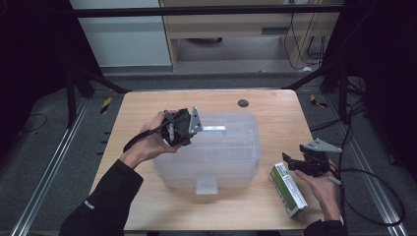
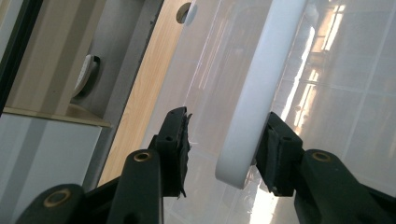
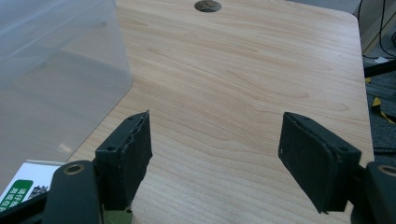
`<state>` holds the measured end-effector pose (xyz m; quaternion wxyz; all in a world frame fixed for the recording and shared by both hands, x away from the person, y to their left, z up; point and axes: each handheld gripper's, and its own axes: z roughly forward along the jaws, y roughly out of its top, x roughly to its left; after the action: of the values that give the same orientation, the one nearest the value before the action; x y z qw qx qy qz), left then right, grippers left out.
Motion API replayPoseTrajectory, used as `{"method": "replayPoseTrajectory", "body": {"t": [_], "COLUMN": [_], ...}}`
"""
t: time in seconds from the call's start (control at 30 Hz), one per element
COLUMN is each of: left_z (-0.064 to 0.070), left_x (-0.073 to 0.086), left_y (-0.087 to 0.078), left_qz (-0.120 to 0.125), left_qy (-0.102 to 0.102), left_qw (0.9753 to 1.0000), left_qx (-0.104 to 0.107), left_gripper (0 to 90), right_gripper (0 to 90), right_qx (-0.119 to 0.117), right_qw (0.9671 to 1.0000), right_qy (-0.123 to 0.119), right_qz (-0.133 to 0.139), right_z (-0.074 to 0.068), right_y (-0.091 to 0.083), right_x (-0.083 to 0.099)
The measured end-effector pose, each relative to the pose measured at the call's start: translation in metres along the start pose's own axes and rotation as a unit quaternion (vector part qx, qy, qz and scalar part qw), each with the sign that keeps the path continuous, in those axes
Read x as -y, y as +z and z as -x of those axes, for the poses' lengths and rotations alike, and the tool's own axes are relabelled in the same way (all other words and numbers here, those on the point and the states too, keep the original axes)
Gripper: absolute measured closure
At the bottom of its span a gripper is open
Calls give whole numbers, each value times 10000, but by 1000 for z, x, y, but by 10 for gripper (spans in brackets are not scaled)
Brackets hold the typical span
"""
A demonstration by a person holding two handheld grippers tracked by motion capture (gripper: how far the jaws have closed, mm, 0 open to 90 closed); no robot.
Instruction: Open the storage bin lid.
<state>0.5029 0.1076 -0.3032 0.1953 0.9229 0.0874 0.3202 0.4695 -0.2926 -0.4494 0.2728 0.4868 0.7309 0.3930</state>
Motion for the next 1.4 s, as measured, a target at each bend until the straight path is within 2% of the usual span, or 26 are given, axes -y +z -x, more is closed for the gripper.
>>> {"method": "replayPoseTrajectory", "body": {"t": [0.4,0.6,0.7,0.73,0.87,1.03,1.13,1.33,1.37,1.4], "left_z": [2,4,5,5,5,4,3,0,0,0], "left_x": [-7,-10,-11,-12,-12,-13,-13,-13,-13,-13], "left_y": [1,3,4,4,3,2,2,2,2,2], "left_qz": [-201,-231,-251,-274,-296,-298,-280,-270,-273,-273], "left_qy": [249,282,315,410,468,505,437,437,353,353], "left_qw": [9995,9993,9992,9988,9985,9983,9986,9987,9990,9990], "left_qx": [-9,3,26,22,6,24,48,72,81,81], "left_gripper": [643,649,682,691,704,709,709,707,706,705], "right_gripper": [272,276,278,279,286,311,332,402,413,421], "right_qx": [-31,-43,-48,-55,-66,-78,-114,-233,-279,-277], "right_qw": [10000,10000,10000,10000,10000,9999,9999,9997,9995,9996], "right_qy": [-7,8,-11,0,10,39,56,62,97,60], "right_qz": [-21,-17,-7,-5,27,63,87,100,77,87], "right_z": [-1,-1,-1,-1,-1,-2,-3,-5,-6,-7], "right_y": [1,0,0,0,-2,-6,-10,-17,-18,-19], "right_x": [0,0,-1,-1,-2,-5,-7,-13,-14,-14]}}
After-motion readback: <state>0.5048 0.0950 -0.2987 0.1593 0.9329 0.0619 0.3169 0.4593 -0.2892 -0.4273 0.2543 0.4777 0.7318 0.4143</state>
